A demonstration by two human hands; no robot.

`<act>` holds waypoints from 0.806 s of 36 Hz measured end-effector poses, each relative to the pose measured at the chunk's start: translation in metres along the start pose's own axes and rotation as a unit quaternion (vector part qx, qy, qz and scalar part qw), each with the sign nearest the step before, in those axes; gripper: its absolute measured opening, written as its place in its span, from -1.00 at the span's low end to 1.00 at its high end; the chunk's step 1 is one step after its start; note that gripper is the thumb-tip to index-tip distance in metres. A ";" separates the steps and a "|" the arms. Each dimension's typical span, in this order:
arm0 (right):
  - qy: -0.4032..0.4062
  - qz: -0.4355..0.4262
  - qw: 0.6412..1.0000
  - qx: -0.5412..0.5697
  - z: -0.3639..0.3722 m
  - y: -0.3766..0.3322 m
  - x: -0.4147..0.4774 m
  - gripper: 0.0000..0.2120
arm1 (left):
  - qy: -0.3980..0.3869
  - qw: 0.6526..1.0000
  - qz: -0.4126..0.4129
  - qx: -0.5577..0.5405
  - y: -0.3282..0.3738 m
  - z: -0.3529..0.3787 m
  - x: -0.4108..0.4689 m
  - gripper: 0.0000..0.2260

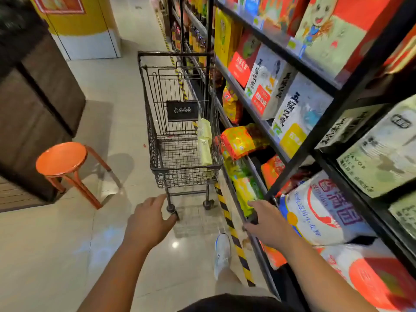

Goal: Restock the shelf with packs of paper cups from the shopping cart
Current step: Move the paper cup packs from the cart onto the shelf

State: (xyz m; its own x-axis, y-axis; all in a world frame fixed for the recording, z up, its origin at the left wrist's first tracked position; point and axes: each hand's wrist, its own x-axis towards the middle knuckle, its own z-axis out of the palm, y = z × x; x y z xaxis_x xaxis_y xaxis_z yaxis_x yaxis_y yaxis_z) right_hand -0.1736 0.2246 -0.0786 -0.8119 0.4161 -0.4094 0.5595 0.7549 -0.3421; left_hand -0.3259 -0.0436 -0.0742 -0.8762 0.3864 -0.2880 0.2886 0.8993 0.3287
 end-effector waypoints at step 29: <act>-0.101 -0.102 0.989 -0.042 -0.093 -0.068 0.363 -0.46 | -0.001 0.989 -0.139 0.054 0.026 -0.038 0.280 -0.50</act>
State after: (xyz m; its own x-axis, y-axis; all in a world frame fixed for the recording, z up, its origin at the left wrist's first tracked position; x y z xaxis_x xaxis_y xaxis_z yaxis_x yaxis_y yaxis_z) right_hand -0.5219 0.3712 -0.1248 -0.8517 0.1465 -0.5031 0.3645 0.8554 -0.3679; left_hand -0.5784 0.0798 -0.1119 -0.9267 0.1218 -0.3555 0.0764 0.9873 0.1391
